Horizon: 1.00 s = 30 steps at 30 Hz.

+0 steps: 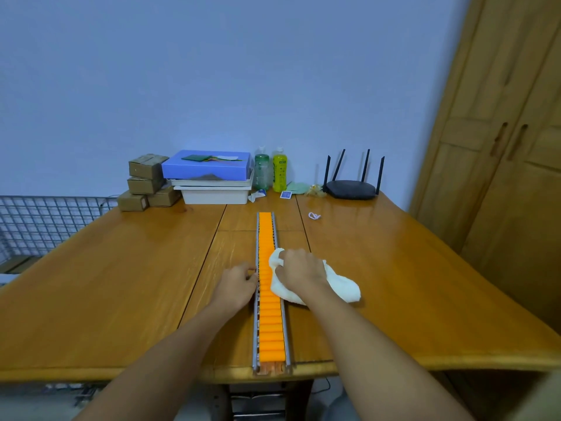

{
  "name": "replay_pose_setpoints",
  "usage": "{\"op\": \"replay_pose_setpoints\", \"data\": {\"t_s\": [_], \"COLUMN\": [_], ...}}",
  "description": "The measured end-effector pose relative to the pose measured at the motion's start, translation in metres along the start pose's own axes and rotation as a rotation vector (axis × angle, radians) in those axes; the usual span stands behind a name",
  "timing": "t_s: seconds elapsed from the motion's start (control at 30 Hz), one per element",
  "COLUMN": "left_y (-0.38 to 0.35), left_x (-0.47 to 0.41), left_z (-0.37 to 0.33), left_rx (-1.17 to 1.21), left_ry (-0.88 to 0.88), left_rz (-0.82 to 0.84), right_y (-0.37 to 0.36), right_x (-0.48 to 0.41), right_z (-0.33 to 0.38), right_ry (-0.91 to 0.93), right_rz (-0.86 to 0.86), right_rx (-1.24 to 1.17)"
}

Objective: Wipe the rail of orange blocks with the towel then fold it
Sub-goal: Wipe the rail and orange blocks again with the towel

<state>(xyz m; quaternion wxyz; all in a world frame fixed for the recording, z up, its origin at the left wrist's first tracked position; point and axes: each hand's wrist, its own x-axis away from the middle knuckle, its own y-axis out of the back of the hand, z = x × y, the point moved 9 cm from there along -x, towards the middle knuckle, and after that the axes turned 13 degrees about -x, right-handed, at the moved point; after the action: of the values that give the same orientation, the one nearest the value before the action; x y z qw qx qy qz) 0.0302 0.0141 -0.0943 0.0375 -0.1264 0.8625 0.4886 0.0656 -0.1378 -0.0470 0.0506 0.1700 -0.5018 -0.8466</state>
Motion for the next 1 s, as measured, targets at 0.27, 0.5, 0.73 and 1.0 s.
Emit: {"op": "replay_pose_setpoints", "data": {"t_s": [0.27,0.5,0.73,1.0], "left_y": [0.003,0.008,0.012,0.018], "left_x": [0.026,0.050,0.083,0.125], "left_z": [0.000,-0.004,-0.009,-0.018], "left_rx": [0.004,-0.033,-0.045,-0.034], "left_ry": [0.021,0.014,0.021,0.008], "left_rz": [0.017,0.015,0.034,0.021], "right_y": [0.008,0.015,0.023,0.033], "right_x": [0.035,0.066,0.101,0.145], "right_z": [0.008,0.014,0.021,0.028], "right_ry": [0.001,0.006,-0.005,0.006], "right_rz": [-0.001,-0.013,0.003,-0.010], "right_rx": [0.026,0.040,0.057,0.059]}}
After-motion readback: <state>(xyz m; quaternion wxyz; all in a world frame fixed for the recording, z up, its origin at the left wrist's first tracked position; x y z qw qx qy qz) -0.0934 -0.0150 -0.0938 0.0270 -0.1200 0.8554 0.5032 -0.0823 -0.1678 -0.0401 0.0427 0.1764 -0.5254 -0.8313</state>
